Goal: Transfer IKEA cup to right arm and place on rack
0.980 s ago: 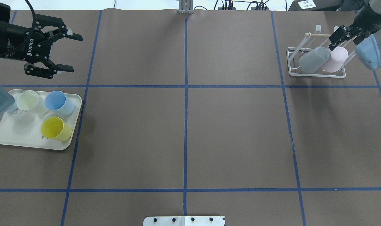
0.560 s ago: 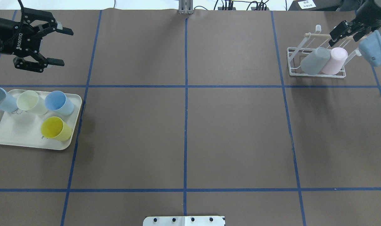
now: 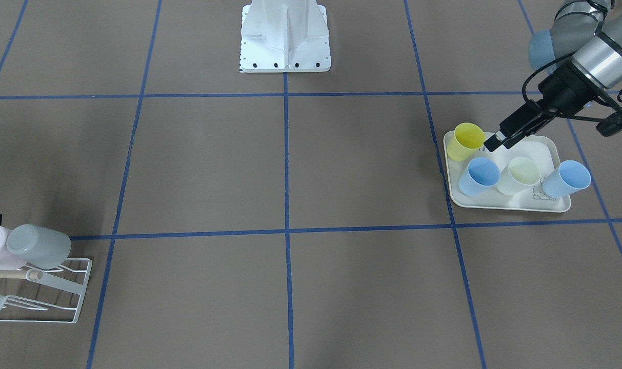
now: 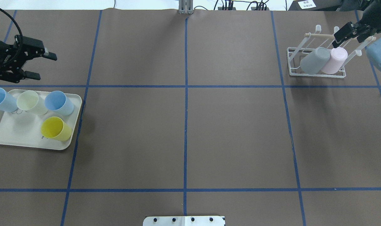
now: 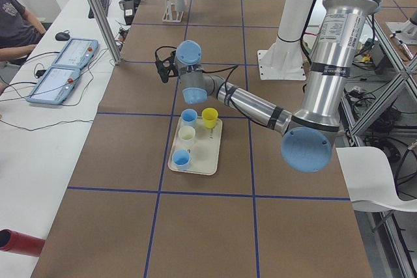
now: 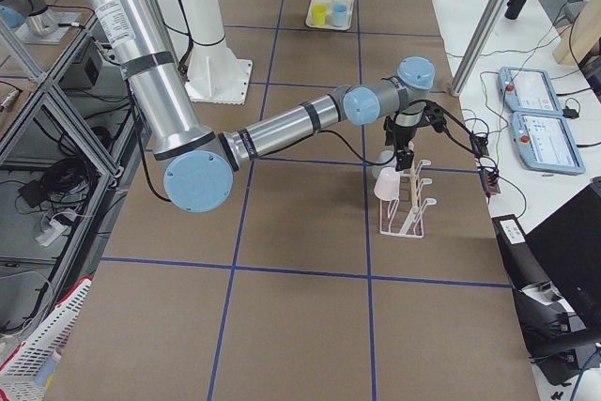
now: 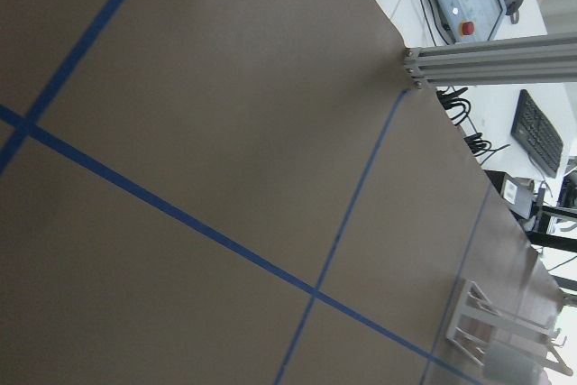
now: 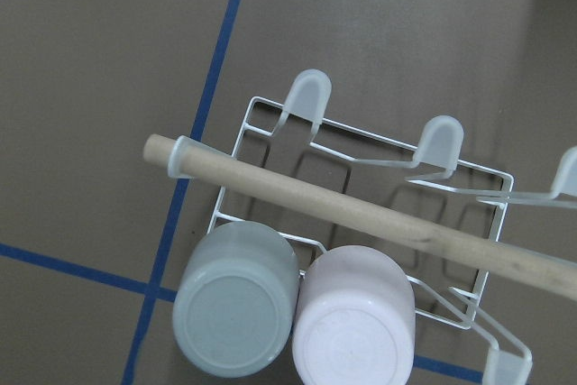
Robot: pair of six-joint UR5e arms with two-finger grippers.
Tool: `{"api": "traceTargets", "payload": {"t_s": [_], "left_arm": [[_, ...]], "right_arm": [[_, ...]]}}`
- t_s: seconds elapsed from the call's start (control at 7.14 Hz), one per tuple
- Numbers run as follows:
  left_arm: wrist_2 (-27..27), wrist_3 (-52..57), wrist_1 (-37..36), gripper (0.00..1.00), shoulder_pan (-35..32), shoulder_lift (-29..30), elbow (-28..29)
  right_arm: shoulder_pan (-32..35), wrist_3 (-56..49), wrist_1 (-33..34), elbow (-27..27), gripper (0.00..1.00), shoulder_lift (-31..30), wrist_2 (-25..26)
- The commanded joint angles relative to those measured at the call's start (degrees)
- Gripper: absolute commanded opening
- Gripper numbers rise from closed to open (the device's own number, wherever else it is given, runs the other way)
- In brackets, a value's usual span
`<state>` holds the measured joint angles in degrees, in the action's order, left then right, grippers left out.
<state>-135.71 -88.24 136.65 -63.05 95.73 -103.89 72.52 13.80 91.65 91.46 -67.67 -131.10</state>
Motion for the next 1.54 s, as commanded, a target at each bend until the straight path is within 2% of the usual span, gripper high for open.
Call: {"api": "traceTargets", "payload": {"t_s": [0.0, 0.28, 0.42, 0.7, 1.12, 1.4], "left_arm": [[0.96, 13.92, -12.05, 1.0, 1.86, -7.89, -7.43], [12.6, 16.16, -27.93, 1.0, 14.29, -8.81, -15.07], [13.18, 20.26, -30.37, 1.0, 14.27, -10.11, -16.42], [17.65, 21.27, -30.3, 1.0, 15.06, -12.5, -14.52], [17.4, 20.74, -30.04, 1.0, 15.32, -10.31, -11.25], [17.4, 20.74, -29.86, 0.94, 15.41, -10.12, -9.85]], "right_arm": [[-0.1, 0.44, 0.02, 0.21, 0.99, 0.34, -0.03], [-0.27, 1.49, -0.15, 1.78, 0.99, 0.0, -0.12], [-0.27, 1.49, -0.24, 1.7, 0.99, -0.09, 0.05], [-0.45, 1.58, -0.15, 1.79, 0.99, -0.18, -0.03], [-0.63, 1.58, -0.15, 1.79, 0.99, -0.36, 0.05], [-0.71, 1.58, -0.15, 1.79, 0.99, -0.36, -0.04]]}}
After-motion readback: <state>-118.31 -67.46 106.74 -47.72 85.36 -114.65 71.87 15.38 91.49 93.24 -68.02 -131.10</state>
